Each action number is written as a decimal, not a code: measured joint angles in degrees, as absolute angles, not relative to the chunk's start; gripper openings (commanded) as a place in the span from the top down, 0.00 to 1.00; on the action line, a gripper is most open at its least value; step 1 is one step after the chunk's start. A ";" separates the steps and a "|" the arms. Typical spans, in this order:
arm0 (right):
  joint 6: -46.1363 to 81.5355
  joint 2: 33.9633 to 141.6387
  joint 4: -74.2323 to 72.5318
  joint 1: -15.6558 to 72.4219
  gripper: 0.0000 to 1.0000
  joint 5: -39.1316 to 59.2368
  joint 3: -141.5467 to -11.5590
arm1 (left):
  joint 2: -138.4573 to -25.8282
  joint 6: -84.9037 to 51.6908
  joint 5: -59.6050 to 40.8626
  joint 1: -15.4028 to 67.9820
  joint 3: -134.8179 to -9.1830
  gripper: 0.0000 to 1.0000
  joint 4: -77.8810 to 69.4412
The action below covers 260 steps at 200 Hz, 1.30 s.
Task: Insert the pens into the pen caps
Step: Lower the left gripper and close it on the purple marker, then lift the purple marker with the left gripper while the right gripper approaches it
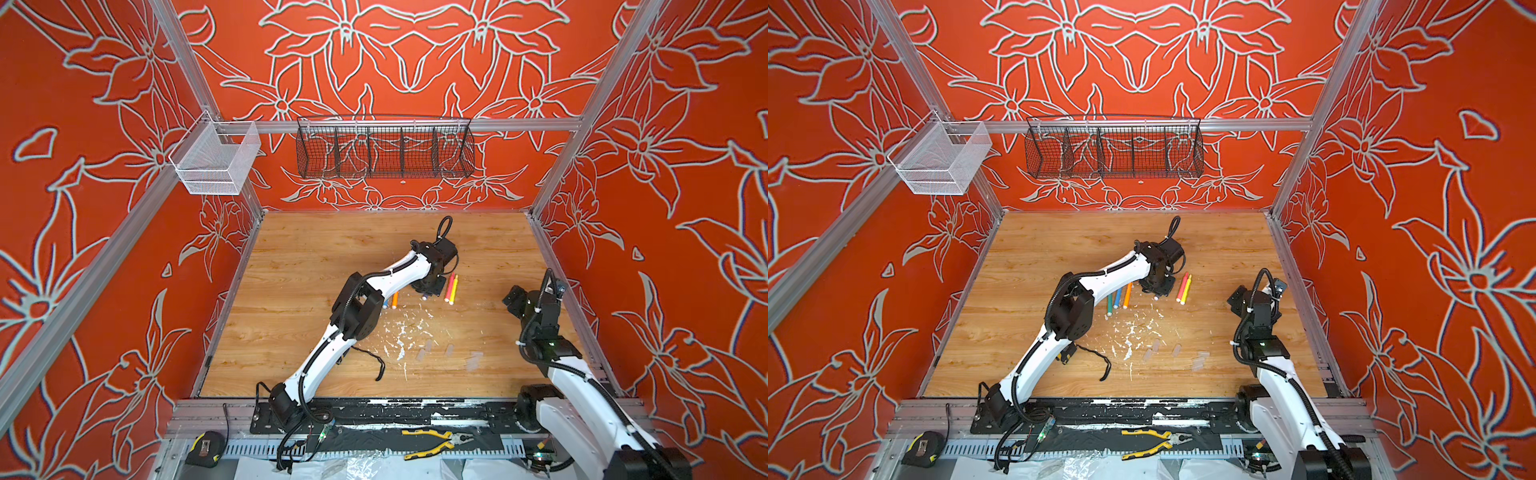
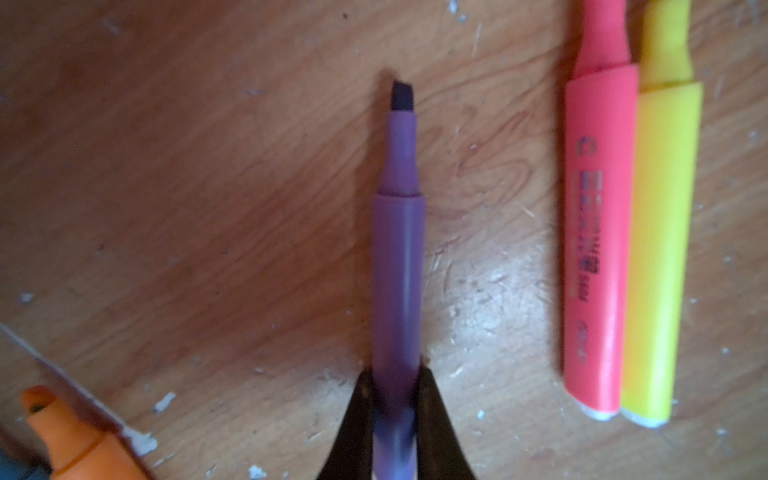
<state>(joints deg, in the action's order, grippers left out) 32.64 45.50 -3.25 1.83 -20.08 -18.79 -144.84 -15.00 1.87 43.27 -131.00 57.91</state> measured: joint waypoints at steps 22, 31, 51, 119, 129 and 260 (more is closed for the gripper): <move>32.62 45.50 -3.25 1.83 0.10 -20.08 -18.79 | -144.94 -14.94 2.07 43.33 -131.26 0.98 58.11; 32.64 45.50 -3.25 1.83 0.10 -20.08 -18.79 | -144.94 -14.81 2.33 43.40 -131.28 1.00 58.13; 32.64 45.54 -3.29 1.83 0.13 -20.08 -18.79 | -144.94 -14.74 3.31 43.51 -131.48 1.00 58.28; 34.37 49.84 5.30 5.26 0.15 -17.02 -28.49 | -128.40 -15.07 5.32 43.77 -108.73 1.00 47.99; 34.83 49.89 6.20 7.86 0.14 -15.79 -30.59 | -123.22 -15.03 5.34 44.12 -104.09 1.00 45.28; 52.51 37.71 -13.28 25.41 0.16 5.61 -22.00 | -89.47 -12.14 0.05 47.86 -64.84 1.00 10.87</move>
